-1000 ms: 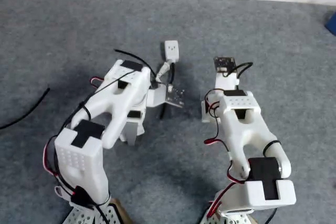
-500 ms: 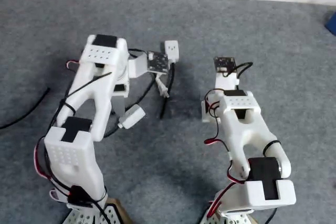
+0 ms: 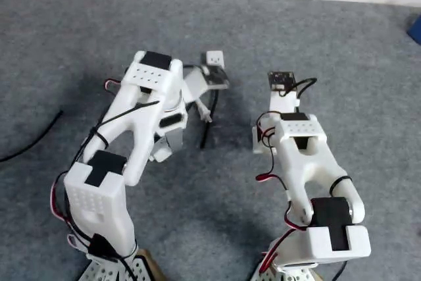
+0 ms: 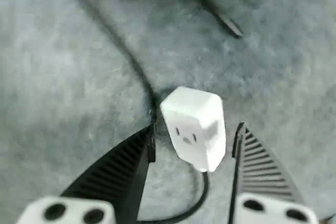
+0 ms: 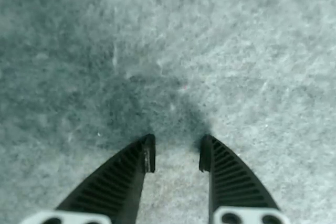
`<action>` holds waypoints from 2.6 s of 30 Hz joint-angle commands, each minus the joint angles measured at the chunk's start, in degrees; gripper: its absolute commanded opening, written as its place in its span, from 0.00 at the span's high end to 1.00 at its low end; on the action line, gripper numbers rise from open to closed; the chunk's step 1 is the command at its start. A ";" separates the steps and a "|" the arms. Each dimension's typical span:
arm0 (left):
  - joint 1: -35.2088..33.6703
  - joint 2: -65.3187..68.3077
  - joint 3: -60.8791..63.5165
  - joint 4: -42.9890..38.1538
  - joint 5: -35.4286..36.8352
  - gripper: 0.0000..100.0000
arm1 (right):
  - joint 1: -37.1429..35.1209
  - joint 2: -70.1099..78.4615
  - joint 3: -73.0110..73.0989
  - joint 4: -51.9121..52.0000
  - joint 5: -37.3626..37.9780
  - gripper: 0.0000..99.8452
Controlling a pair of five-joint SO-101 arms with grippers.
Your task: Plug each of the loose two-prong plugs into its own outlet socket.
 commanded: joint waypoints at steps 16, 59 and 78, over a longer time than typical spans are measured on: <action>-9.27 3.47 -2.86 -4.40 3.52 0.76 | -0.57 0.13 -2.24 0.22 0.44 0.85; -45.05 15.08 -17.45 -10.02 -3.96 0.76 | -1.54 0.04 -2.33 0.22 0.62 0.85; -29.93 -19.30 9.80 -11.34 18.99 0.76 | -1.54 0.40 -2.42 0.22 0.44 0.85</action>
